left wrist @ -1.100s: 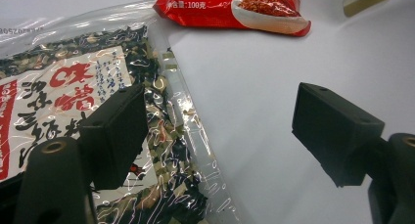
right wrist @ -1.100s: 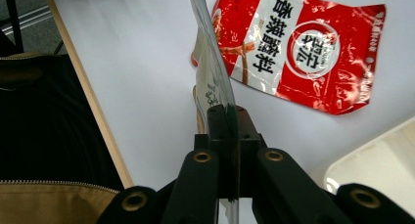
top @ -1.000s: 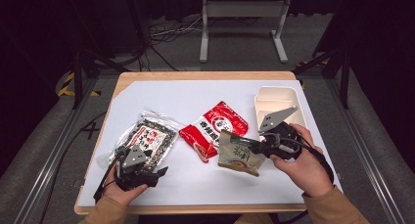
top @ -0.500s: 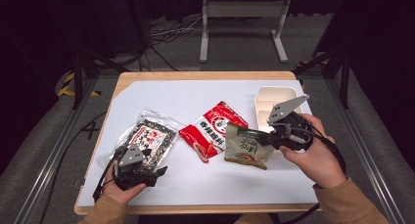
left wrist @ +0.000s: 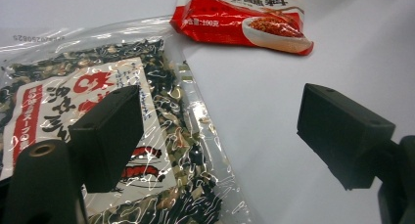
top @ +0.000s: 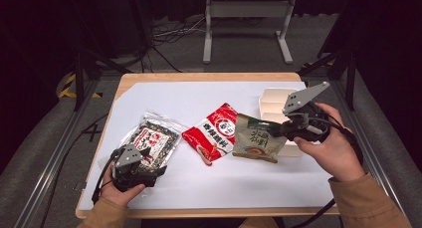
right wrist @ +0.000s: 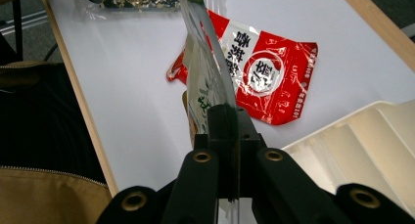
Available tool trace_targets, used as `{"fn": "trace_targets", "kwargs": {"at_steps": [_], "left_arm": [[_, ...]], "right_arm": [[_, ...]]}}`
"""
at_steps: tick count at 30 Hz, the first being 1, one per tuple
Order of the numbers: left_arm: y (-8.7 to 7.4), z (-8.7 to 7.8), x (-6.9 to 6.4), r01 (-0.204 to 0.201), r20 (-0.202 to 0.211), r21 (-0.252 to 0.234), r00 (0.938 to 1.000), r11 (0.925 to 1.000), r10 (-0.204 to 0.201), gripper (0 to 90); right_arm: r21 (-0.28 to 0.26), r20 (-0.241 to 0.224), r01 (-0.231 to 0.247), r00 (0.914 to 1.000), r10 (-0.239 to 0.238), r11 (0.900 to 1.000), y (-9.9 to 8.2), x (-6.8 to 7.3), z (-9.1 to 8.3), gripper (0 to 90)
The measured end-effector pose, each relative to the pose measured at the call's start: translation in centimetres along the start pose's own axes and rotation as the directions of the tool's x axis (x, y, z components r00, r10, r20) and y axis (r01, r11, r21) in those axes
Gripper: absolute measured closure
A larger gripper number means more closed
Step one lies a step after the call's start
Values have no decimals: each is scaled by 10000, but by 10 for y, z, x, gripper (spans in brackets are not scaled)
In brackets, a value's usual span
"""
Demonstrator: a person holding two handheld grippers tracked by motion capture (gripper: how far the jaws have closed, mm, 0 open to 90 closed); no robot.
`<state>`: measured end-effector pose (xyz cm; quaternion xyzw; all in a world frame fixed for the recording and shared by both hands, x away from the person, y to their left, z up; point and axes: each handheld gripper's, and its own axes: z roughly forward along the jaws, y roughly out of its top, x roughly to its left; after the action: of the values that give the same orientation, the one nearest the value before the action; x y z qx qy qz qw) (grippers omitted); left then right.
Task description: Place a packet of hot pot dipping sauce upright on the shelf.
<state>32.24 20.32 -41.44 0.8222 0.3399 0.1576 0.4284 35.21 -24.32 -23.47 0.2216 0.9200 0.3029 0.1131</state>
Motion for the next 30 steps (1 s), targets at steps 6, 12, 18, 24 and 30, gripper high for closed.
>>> {"fn": "trace_targets", "kwargs": {"at_steps": [6,12,18,24,30], "left_arm": [[0,1,2,196,-160,47,9997,9998,-195,177],[0,1,2,197,-221,62,9996,9998,-195,173],[0,1,3,232,-242,77,9994,9997,-230,173],[0,1,3,241,-268,86,9994,9997,-238,173],[-1,0,1,200,-356,138,9992,9997,-195,171]], "right_arm": [[-275,95,99,9999,-97,9996,1,-9,-12,891],[-223,180,456,9988,-452,9987,6,-13,-19,891],[-254,455,514,9977,-502,9984,9,-23,-24,891],[-375,780,637,9951,-606,9973,10,-39,-27,892],[-292,1046,669,9925,-635,9973,11,-53,-28,891]]}}
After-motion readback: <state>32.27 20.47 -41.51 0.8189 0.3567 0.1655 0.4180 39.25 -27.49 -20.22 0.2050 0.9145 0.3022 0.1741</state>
